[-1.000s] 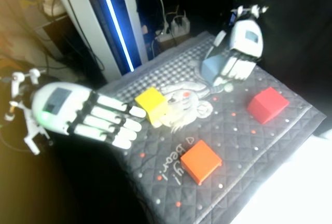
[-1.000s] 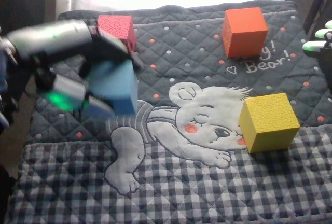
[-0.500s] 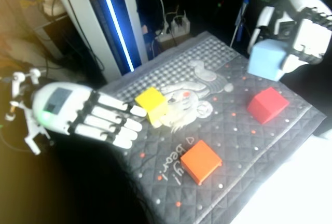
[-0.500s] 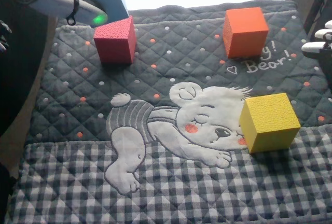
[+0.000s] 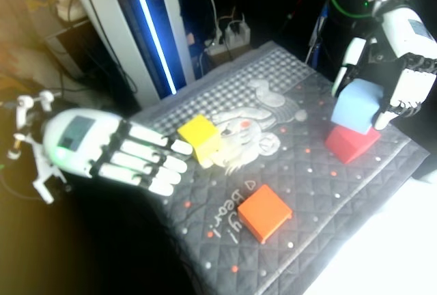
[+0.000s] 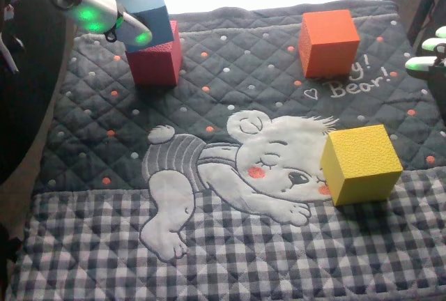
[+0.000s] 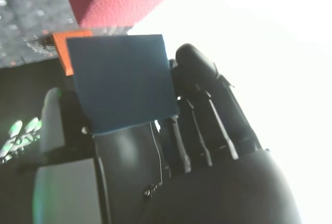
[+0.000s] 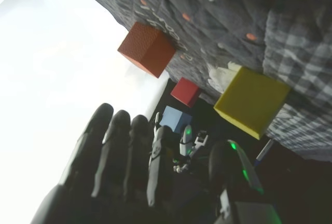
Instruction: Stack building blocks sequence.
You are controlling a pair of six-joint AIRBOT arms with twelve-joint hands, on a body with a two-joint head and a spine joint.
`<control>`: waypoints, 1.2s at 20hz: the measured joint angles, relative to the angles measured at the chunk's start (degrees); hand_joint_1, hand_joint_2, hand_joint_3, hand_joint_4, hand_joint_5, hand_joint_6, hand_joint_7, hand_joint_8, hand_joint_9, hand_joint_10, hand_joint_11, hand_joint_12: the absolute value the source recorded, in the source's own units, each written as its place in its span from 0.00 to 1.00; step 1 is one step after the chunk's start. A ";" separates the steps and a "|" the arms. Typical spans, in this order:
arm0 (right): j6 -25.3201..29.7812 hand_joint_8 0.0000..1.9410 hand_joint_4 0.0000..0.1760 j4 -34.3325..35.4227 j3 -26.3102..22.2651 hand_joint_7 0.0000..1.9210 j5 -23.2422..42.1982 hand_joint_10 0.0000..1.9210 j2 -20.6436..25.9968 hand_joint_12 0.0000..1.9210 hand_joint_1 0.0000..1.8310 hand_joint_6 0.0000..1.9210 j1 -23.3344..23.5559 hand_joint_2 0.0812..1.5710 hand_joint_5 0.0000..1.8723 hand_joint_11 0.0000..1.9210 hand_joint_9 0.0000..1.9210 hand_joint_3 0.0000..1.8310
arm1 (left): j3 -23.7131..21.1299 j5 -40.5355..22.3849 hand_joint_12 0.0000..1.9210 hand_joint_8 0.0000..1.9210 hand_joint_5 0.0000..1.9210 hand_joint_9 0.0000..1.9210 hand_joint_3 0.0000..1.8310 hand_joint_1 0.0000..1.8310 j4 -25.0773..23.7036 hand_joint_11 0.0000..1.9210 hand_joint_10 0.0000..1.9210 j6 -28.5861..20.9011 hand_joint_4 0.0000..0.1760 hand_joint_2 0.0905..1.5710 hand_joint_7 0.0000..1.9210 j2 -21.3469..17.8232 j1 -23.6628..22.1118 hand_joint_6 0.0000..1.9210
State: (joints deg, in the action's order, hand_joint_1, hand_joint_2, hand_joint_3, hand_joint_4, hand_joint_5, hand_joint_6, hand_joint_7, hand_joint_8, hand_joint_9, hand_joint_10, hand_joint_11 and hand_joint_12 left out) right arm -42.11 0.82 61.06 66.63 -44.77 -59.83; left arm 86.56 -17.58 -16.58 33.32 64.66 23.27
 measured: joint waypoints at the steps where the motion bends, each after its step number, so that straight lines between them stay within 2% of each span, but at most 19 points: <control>1: 0.00 0.00 0.50 0.07 0.02 0.16 -0.02 0.00 -0.07 0.24 0.36 0.00 0.00 0.80 0.19 0.01 0.12 0.00 | 0.33 0.98 0.66 0.50 0.66 0.53 0.00 0.76 0.28 0.45 0.61 0.09 0.00 0.65 0.52 0.22 0.02 0.12; 2: 0.00 0.00 0.51 0.11 0.00 0.16 -0.02 0.00 -0.20 0.23 0.36 0.00 0.00 0.81 0.19 0.00 0.11 0.00 | 0.46 1.20 0.72 0.55 0.67 0.50 0.00 0.76 0.35 0.41 0.66 0.09 0.00 0.67 0.50 0.35 0.02 0.08; 4: 0.00 0.00 0.51 0.07 0.00 0.16 -0.04 0.00 -0.35 0.21 0.36 0.00 0.00 0.81 0.19 0.00 0.11 0.00 | 0.57 1.22 0.73 0.55 0.68 0.50 0.00 0.76 0.63 0.40 0.66 0.11 0.00 0.67 0.50 0.48 0.00 0.07; 5: 0.00 0.00 0.56 0.00 0.00 0.16 -0.07 0.00 -0.35 0.21 0.35 0.00 0.00 0.80 0.19 0.00 0.11 0.00 | 0.68 1.22 0.74 0.54 0.67 0.51 0.00 0.76 0.81 0.41 0.65 0.11 0.00 0.66 0.51 0.68 0.00 0.08; 6: 0.00 0.00 0.52 0.04 0.02 0.16 -0.04 0.00 -0.35 0.21 0.35 0.00 0.00 0.81 0.19 0.00 0.11 0.00 | 1.05 1.29 0.74 0.51 0.68 0.52 0.00 0.76 0.92 0.43 0.63 0.13 0.00 0.66 0.52 0.96 0.00 0.08; 7: 0.00 0.00 0.52 0.04 0.02 0.16 0.00 0.00 -0.35 0.21 0.35 0.00 0.00 0.81 0.19 0.00 0.11 0.00 | 1.55 1.44 0.71 0.49 0.67 0.53 0.00 0.76 1.16 0.43 0.61 0.13 0.00 0.65 0.53 1.38 0.00 0.10; 8: 0.00 0.00 0.54 0.02 0.02 0.16 -0.02 0.00 -0.37 0.22 0.34 0.00 0.00 0.81 0.19 0.00 0.11 0.00 | 1.99 1.75 0.72 0.48 0.66 0.53 0.00 0.76 1.18 0.41 0.61 0.15 0.00 0.65 0.53 1.66 -0.17 0.15; 9: 0.00 0.00 0.54 0.09 0.02 0.15 0.00 0.00 -0.46 0.22 0.34 0.00 0.00 0.81 0.19 0.00 0.11 0.00 | 2.01 1.99 0.72 0.49 0.65 0.53 0.00 0.76 1.20 0.41 0.61 0.17 0.00 0.65 0.52 1.66 -0.37 0.15; 10: 0.00 0.00 0.49 0.04 0.02 0.15 -0.09 0.00 -0.48 0.22 0.33 0.00 0.00 0.81 0.19 0.00 0.11 0.00 | 2.23 2.27 0.70 0.48 0.64 0.54 0.00 0.76 1.27 0.41 0.60 0.70 0.00 0.65 0.53 2.03 -0.79 0.19; 11: 0.00 0.00 0.50 0.04 0.02 0.15 -0.04 0.00 -0.48 0.23 0.32 0.00 0.00 0.81 0.19 0.01 0.12 0.00 | 2.25 2.34 0.68 0.45 0.62 0.55 0.00 0.76 1.25 0.42 0.58 1.38 0.00 0.65 0.54 2.25 -0.98 0.22; 12: 0.00 0.00 0.45 0.00 0.02 0.15 0.04 0.00 -0.48 0.23 0.33 0.00 0.00 0.82 0.19 0.01 0.12 0.00 | 2.25 2.40 0.67 0.46 0.62 0.54 0.00 0.76 1.25 0.42 0.59 1.44 0.00 0.65 0.54 2.40 -1.07 0.22; 13: 0.00 0.00 0.45 0.02 0.02 0.15 0.04 0.00 -0.48 0.23 0.33 0.00 0.00 0.82 0.19 0.01 0.12 0.00 | 2.47 2.47 0.67 0.46 0.62 0.54 0.00 0.76 1.22 0.42 0.59 1.46 0.00 0.65 0.54 2.54 -1.14 0.22; 14: 0.00 0.00 0.46 0.04 0.02 0.15 -0.02 0.00 -0.52 0.24 0.34 0.00 0.00 0.81 0.19 0.01 0.12 0.00 | 2.84 2.80 0.65 0.44 0.62 0.54 0.00 0.76 1.27 0.43 0.57 1.49 0.00 0.65 0.54 2.84 -1.14 0.27; 15: 0.00 0.00 0.51 0.04 0.02 0.15 -0.04 0.00 -0.55 0.21 0.34 0.00 0.00 0.81 0.19 0.00 0.11 0.00 | 2.95 3.28 0.62 0.43 0.61 0.54 0.00 0.76 1.31 0.43 0.57 1.66 0.00 0.65 0.54 2.86 -1.18 0.29; 17: 0.00 0.00 0.57 0.11 0.02 0.16 -0.04 0.00 -0.55 0.18 0.34 0.00 0.00 0.81 0.19 0.00 0.11 0.00 | 2.95 3.74 0.63 0.45 0.63 0.54 0.00 0.76 1.31 0.44 0.57 1.66 0.00 0.65 0.53 2.99 -1.18 0.24; 20: 0.00 0.00 0.51 0.04 0.02 0.16 -0.04 0.00 -0.57 0.20 0.35 0.00 0.00 0.81 0.19 0.00 0.12 0.00 | 2.95 4.50 0.58 0.44 0.62 0.55 0.00 0.76 1.33 0.45 0.56 1.68 0.00 0.65 0.54 2.99 -1.18 0.25; 21: 0.00 0.00 0.49 0.04 0.02 0.16 -0.04 0.00 -0.57 0.22 0.35 0.00 0.00 0.82 0.19 0.00 0.12 0.00 | 2.95 4.52 0.61 0.51 0.61 0.52 0.00 0.70 1.33 0.42 0.40 1.68 0.00 0.66 0.54 3.04 -1.16 0.28; 22: 0.00 0.00 0.51 0.04 0.02 0.17 -0.04 0.00 -0.57 0.22 0.35 0.00 0.00 0.82 0.19 0.00 0.13 0.00 | 2.95 4.52 0.68 0.57 0.61 0.51 0.00 0.69 1.36 0.40 0.36 1.66 0.00 0.66 0.53 3.06 -1.16 0.25; 24: 0.00 0.00 0.49 0.04 0.02 0.17 -0.02 0.00 -0.57 0.23 0.36 0.00 0.00 0.81 0.20 0.01 0.13 0.00 | 2.95 4.57 0.77 0.63 0.60 0.45 0.00 0.69 1.36 0.35 0.41 1.66 0.00 0.67 0.50 3.06 -1.11 0.25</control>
State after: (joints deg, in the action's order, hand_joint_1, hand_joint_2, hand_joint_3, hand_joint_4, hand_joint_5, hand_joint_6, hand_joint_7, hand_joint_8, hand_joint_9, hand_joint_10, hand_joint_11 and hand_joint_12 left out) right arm -42.11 0.86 61.08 66.61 -45.34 -59.83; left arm 89.52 -13.02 -15.22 34.98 67.72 22.15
